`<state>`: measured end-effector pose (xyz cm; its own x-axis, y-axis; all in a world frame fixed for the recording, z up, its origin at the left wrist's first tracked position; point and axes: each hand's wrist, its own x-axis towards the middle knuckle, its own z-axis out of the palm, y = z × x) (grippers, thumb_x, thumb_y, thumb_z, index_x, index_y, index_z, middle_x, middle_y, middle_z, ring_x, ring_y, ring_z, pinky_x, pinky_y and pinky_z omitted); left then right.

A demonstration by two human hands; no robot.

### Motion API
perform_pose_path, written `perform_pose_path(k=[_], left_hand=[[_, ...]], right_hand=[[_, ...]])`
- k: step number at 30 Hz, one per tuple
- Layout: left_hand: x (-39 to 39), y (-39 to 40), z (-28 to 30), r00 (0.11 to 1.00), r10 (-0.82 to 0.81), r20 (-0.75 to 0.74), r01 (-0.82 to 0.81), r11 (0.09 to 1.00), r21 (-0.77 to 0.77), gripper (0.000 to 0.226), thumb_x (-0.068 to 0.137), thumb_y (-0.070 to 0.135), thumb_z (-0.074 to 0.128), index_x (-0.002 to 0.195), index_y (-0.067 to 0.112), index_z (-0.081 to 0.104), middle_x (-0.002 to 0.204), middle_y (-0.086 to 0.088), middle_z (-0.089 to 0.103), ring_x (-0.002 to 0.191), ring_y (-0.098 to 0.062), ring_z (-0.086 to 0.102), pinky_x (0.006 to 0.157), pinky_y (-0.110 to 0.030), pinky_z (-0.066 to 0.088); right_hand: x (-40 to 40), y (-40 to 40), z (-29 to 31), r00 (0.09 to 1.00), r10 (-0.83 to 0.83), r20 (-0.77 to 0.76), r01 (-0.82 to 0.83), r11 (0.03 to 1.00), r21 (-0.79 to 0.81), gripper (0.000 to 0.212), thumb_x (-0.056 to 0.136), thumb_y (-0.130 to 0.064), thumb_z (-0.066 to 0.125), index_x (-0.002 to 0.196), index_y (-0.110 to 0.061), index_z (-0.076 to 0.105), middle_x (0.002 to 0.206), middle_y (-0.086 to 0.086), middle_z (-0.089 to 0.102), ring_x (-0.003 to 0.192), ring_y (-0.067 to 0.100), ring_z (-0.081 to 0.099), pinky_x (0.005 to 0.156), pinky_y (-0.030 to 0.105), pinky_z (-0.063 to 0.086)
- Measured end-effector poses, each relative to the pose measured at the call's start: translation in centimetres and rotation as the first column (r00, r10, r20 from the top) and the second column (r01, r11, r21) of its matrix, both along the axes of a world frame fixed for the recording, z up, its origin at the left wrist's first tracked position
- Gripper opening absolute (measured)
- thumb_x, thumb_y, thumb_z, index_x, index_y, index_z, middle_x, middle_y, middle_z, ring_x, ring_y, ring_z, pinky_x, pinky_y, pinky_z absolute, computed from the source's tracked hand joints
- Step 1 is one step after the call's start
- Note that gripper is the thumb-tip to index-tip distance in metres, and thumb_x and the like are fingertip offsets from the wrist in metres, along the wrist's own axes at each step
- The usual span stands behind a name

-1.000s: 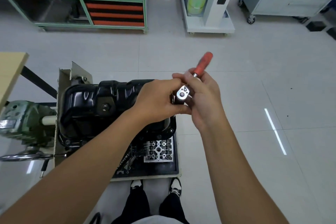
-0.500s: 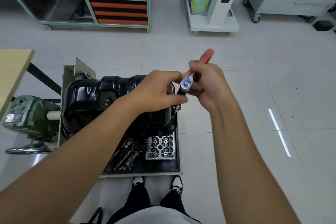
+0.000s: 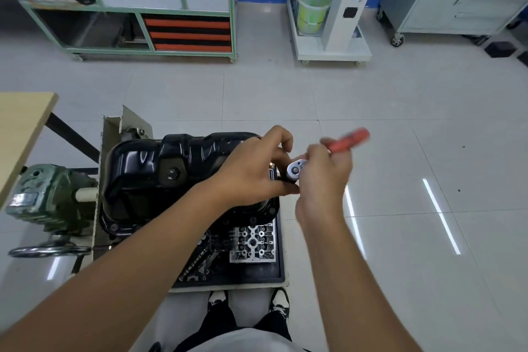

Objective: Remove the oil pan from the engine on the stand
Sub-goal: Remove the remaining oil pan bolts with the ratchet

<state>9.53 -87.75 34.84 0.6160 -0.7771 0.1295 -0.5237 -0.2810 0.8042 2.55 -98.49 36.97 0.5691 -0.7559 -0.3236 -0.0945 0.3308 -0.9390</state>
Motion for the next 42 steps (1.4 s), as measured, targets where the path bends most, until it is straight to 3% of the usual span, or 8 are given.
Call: perform_pose_path(k=[6, 12, 16, 19, 22, 30, 37, 42], left_hand=[[-0.6, -0.1, -0.5, 0.983, 0.154, -0.102, -0.157, 0.987, -0.026, 0.083, 0.063, 0.032, 0.093, 0.113, 0.038, 0.028, 0.084, 0.019, 0.074, 0.085, -0.005, 0.071, 0.081, -0.042, 0.054], [-2.8, -1.1, -1.9, 0.977, 0.215, -0.005, -0.214, 0.967, -0.142, 0.062, 0.079, 0.016, 0.075, 0.121, 0.032, 0.033, 0.081, 0.014, 0.070, 0.068, -0.012, 0.066, 0.058, -0.031, 0.049], [-5.1, -1.9, -2.8, 0.841, 0.339, -0.422, -0.436, 0.886, -0.158, 0.010, 0.085, 0.039, 0.054, 0.092, 0.034, 0.050, 0.067, 0.014, 0.060, 0.057, -0.008, 0.048, 0.055, -0.033, 0.041], [-4.7, -2.3, -2.3, 0.944, 0.303, -0.130, -0.317, 0.942, -0.109, 0.023, 0.077, 0.034, 0.059, 0.098, 0.033, 0.051, 0.070, 0.020, 0.056, 0.067, -0.003, 0.048, 0.060, -0.025, 0.038], [-2.6, -2.4, -0.7, 0.896, 0.233, 0.378, -0.266, 0.963, 0.038, 0.028, 0.071, 0.029, 0.067, 0.098, 0.023, 0.070, 0.077, 0.009, 0.052, 0.084, -0.021, 0.053, 0.072, -0.036, 0.037], [1.1, -0.9, 0.6, 0.898, -0.249, 0.362, 0.135, 0.940, 0.313, 0.036, 0.094, 0.056, 0.055, 0.110, 0.026, 0.065, 0.105, 0.012, 0.070, 0.116, -0.014, 0.054, 0.092, -0.044, 0.039], [-0.8, -1.5, -0.6, 0.891, 0.065, 0.449, -0.113, 0.990, 0.081, 0.026, 0.082, 0.046, 0.065, 0.099, 0.027, 0.069, 0.073, 0.030, 0.043, 0.082, -0.003, 0.047, 0.081, -0.036, 0.028], [-1.4, -1.0, -0.9, 0.890, 0.136, 0.436, -0.157, 0.988, 0.012, 0.031, 0.077, 0.047, 0.054, 0.090, 0.022, 0.067, 0.071, 0.029, 0.042, 0.078, -0.004, 0.041, 0.081, -0.035, 0.029]], right_hand=[[3.4, -4.2, 3.9, 0.581, 0.709, -0.400, -0.806, 0.571, -0.158, 0.015, 0.084, -0.002, 0.047, 0.088, -0.016, 0.051, 0.060, 0.005, 0.058, 0.064, 0.024, 0.053, 0.056, 0.031, 0.040], [0.4, 0.6, 0.5, 0.972, 0.118, -0.206, -0.196, 0.887, -0.418, 0.023, 0.099, -0.015, 0.049, 0.117, -0.025, 0.060, 0.086, -0.001, 0.067, 0.081, 0.020, 0.066, 0.074, 0.039, 0.054], [0.3, 1.4, -0.4, 0.989, -0.145, -0.020, 0.132, 0.938, -0.320, 0.017, 0.102, -0.019, 0.048, 0.109, -0.031, 0.058, 0.077, -0.008, 0.072, 0.071, 0.003, 0.067, 0.067, 0.027, 0.052], [0.8, 0.1, -0.1, 0.971, -0.240, -0.012, 0.237, 0.965, -0.110, 0.020, 0.100, -0.016, 0.046, 0.112, -0.025, 0.060, 0.080, -0.011, 0.075, 0.068, 0.002, 0.068, 0.061, 0.029, 0.056], [0.7, -0.8, -0.4, 0.993, 0.021, -0.120, -0.062, 0.935, -0.349, 0.021, 0.100, -0.018, 0.053, 0.108, -0.026, 0.071, 0.084, -0.014, 0.075, 0.081, 0.004, 0.071, 0.078, 0.034, 0.059], [0.8, -6.3, 2.1, 0.501, 0.853, -0.146, -0.818, 0.411, -0.403, 0.047, 0.103, 0.002, 0.049, 0.141, -0.021, 0.063, 0.123, -0.003, 0.075, 0.120, 0.013, 0.068, 0.100, 0.026, 0.054], [0.8, -1.4, 1.0, 0.970, 0.238, 0.056, -0.234, 0.970, -0.068, 0.048, 0.103, -0.011, 0.055, 0.145, -0.033, 0.055, 0.099, -0.011, 0.078, 0.094, 0.012, 0.076, 0.091, 0.039, 0.061], [0.6, -0.4, 0.6, 0.968, 0.244, 0.060, -0.232, 0.958, -0.168, 0.050, 0.103, -0.009, 0.055, 0.140, -0.041, 0.059, 0.097, -0.011, 0.078, 0.092, 0.006, 0.075, 0.090, 0.030, 0.060]])
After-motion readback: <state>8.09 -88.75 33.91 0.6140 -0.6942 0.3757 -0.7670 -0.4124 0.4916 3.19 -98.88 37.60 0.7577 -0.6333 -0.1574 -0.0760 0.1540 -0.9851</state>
